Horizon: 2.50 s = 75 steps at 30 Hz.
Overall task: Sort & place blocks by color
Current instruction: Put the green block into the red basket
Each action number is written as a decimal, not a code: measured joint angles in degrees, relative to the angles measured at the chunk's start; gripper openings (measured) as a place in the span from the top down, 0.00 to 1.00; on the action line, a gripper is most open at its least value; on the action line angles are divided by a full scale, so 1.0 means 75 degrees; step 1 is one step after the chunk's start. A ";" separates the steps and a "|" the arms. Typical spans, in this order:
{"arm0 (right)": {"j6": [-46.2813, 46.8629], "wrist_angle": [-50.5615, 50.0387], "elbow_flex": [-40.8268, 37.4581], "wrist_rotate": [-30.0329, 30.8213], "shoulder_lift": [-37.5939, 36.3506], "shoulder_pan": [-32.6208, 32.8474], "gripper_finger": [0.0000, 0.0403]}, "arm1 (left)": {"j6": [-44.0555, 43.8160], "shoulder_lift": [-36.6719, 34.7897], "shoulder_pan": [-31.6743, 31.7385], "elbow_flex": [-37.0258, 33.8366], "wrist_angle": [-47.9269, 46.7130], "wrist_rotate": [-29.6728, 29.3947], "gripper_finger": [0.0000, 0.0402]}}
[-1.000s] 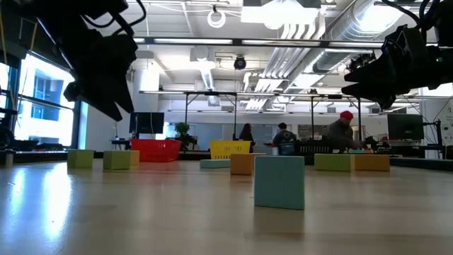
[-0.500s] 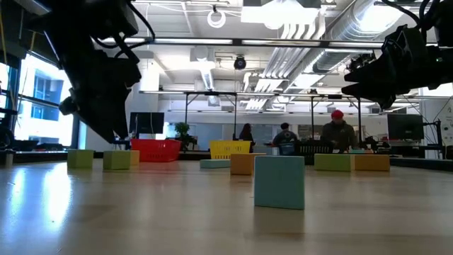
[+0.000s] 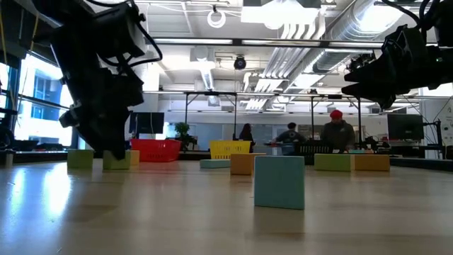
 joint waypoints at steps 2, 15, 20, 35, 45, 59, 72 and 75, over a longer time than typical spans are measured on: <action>0.0000 0.0001 -0.0001 0.0000 -0.0001 0.0000 0.47 | 0.0074 0.0131 0.0000 -0.0002 0.0112 -0.0050 0.49; 0.0000 0.0002 0.0000 0.0000 0.0001 0.0002 0.47 | 0.0663 0.0558 -0.0003 0.0013 0.0455 -0.0230 0.74; 0.0000 0.0000 0.0001 0.0000 0.0001 -0.0001 0.47 | 0.0758 0.0436 0.0005 -0.0002 0.0510 -0.0149 0.74; 0.0000 0.0000 0.0000 0.0000 0.0001 -0.0001 0.47 | 0.2604 -0.1660 0.0740 -0.0002 0.1820 -0.0376 0.74; 0.0000 0.0003 0.0001 0.0000 0.0001 0.0000 0.47 | 0.4071 -0.2624 0.2221 -0.0002 0.2482 -0.1695 0.73; 0.0000 0.0000 0.0000 0.0000 0.0001 0.0002 0.47 | 0.5265 -0.1822 0.5149 -0.0002 0.2914 -0.1148 0.73; 0.0382 0.0006 0.0000 0.0070 0.0001 0.0001 0.47 | 0.5077 -0.0496 0.6090 -0.0002 0.3812 0.0461 0.73; 0.0934 0.0006 0.0000 0.0062 0.0001 -0.0001 0.47 | 0.5015 -0.0363 0.6138 0.0044 0.3805 0.0479 0.73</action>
